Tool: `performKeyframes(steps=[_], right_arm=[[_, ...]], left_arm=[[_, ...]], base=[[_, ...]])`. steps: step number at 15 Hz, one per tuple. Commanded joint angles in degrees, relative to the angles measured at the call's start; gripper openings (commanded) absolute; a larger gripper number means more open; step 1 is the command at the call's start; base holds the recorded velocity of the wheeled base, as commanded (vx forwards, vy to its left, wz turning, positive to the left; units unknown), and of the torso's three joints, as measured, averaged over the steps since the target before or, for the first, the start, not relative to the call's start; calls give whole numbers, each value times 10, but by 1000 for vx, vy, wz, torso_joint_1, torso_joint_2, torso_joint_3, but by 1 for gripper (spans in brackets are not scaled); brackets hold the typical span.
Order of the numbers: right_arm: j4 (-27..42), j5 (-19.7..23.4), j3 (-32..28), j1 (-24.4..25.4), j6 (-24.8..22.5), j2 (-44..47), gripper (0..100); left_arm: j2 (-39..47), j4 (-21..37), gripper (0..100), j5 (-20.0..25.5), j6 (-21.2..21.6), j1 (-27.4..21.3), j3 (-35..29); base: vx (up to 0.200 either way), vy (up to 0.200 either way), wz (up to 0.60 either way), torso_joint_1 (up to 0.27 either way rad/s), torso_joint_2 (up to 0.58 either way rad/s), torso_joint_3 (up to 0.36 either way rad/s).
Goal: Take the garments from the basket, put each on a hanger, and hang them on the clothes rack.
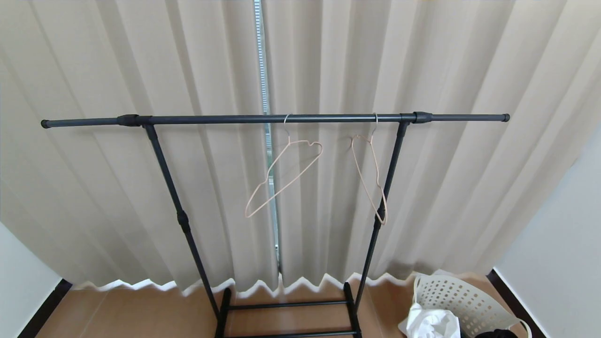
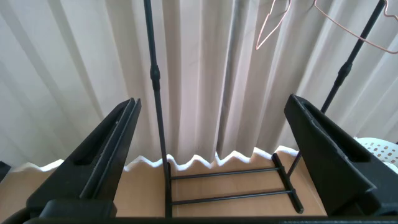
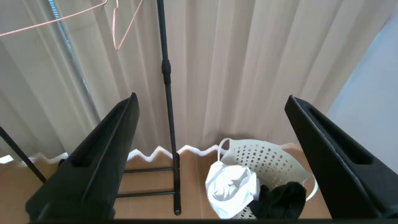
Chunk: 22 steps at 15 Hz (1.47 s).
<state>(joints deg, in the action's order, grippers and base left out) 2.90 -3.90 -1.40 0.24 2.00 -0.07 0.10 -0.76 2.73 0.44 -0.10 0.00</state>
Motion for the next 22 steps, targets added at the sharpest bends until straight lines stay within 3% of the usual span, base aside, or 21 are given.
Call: performKeyframes(steps=[1, 22], right_arm=[[0, 1, 0, 0, -1, 1, 100], [3, 14, -2, 0, -1, 1, 100]], left_arm=[[1, 0, 100, 0, 0, 0, 0], [1, 0, 100, 1, 0, 0, 0]], base=[[0, 0, 0, 0, 0, 0], [0, 0, 0, 0, 0, 0]])
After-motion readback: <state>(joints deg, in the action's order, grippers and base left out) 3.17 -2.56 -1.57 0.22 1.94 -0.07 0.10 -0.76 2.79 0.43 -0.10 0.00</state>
